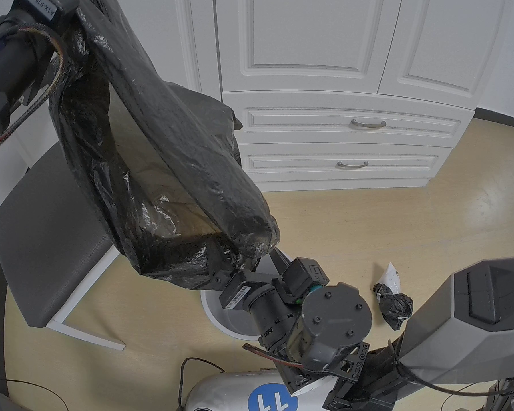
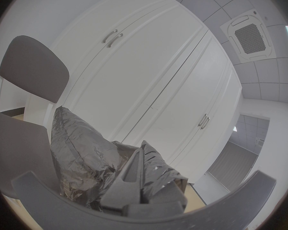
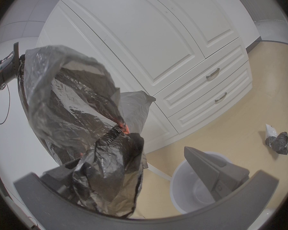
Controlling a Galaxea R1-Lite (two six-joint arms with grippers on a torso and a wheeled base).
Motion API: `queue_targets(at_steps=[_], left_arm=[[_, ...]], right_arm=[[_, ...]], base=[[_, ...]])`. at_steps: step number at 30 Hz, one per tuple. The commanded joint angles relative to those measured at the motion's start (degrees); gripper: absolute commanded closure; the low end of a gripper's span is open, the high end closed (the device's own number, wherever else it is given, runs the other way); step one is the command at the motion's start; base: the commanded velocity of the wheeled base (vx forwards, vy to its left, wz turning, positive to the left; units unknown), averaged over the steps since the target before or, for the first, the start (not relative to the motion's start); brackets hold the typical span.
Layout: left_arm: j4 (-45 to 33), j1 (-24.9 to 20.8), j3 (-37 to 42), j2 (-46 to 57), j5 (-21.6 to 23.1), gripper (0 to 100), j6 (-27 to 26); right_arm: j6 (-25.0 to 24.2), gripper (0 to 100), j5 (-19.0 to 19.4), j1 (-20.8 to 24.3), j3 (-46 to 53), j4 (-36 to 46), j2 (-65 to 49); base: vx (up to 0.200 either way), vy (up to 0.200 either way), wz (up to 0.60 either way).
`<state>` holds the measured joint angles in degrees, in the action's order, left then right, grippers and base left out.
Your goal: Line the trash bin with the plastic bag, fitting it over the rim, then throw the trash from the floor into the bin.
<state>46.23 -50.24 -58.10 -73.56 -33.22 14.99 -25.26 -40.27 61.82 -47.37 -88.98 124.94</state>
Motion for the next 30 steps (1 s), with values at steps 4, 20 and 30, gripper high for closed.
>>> queue_targets(at_steps=[4, 20, 30], left_arm=[[0.0, -0.7, 0.1, 0.3, -0.1, 100, -0.1], [-0.1, -1.2, 0.3, 1.0, -0.2, 100, -0.5], [-0.1, -1.2, 0.4, 0.8, -0.2, 100, -0.5]], right_arm=[[1.4, 0, -0.1, -1.4, -0.3, -1.0, -0.6], [4.5, 0, -0.2, -3.6, -0.3, -1.0, -3.9], [5.0, 100, -0.2, -4.3, -0.1, -1.0, -5.0]], base=[[0.000, 0.000, 0.00], [0.000, 0.000, 0.00], [0.000, 0.000, 0.00]])
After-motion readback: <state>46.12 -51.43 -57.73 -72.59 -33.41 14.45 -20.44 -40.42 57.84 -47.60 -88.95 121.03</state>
